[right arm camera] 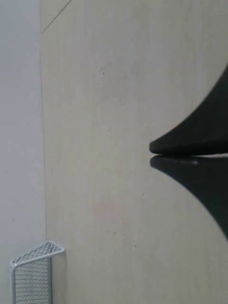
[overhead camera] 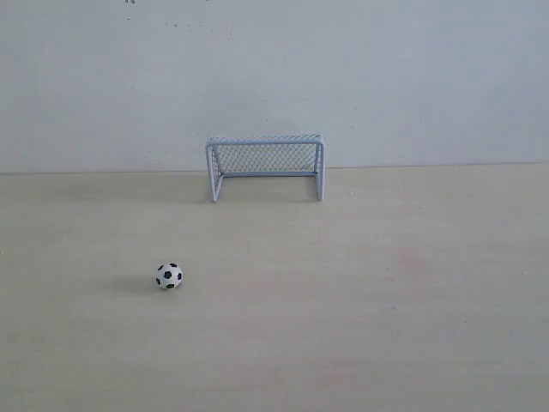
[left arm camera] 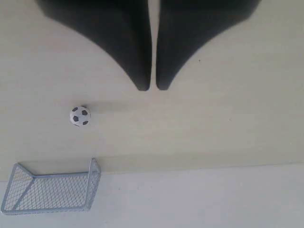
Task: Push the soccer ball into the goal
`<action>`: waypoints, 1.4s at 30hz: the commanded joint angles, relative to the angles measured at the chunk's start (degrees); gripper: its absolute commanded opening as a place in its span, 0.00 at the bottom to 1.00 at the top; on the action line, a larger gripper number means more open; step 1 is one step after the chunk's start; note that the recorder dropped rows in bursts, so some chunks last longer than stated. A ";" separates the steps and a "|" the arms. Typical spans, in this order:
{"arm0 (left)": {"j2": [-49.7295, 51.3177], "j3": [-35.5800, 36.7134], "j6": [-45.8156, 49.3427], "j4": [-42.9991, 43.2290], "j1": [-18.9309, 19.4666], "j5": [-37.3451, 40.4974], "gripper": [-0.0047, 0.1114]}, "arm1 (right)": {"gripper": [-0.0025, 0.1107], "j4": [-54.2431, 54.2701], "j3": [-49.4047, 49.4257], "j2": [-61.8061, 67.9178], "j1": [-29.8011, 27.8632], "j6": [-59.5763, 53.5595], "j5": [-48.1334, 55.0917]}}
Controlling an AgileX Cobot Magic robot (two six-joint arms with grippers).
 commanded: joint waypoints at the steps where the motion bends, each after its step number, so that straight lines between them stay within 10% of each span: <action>1: -0.19 0.19 0.19 0.06 -0.30 -0.91 0.08 | 0.02 -0.41 -0.02 -0.28 -0.19 -0.10 -0.12; 12: -0.19 -0.45 1.29 -1.23 -0.30 2.59 0.08 | 0.02 -0.41 -0.02 -0.28 -0.19 -0.10 -0.12; 20: -0.19 -22.29 1.20 -12.96 -0.30 3.10 0.08 | 0.02 -0.41 -0.02 -0.28 -0.19 -0.10 -0.12; 31: -0.19 -25.91 -0.70 -13.04 -0.30 -40.04 0.08 | 0.02 -0.41 -0.02 -0.28 -0.19 -0.10 -0.12; 36: 0.43 -26.08 -9.28 -12.37 -0.30 -47.86 0.08 | 0.02 -0.41 -0.02 -0.28 -0.19 -0.10 -0.12; 42: 16.97 -35.00 -22.19 10.81 -0.40 -28.97 0.08 | 0.02 -0.41 -0.02 -0.28 -0.19 -0.10 -0.12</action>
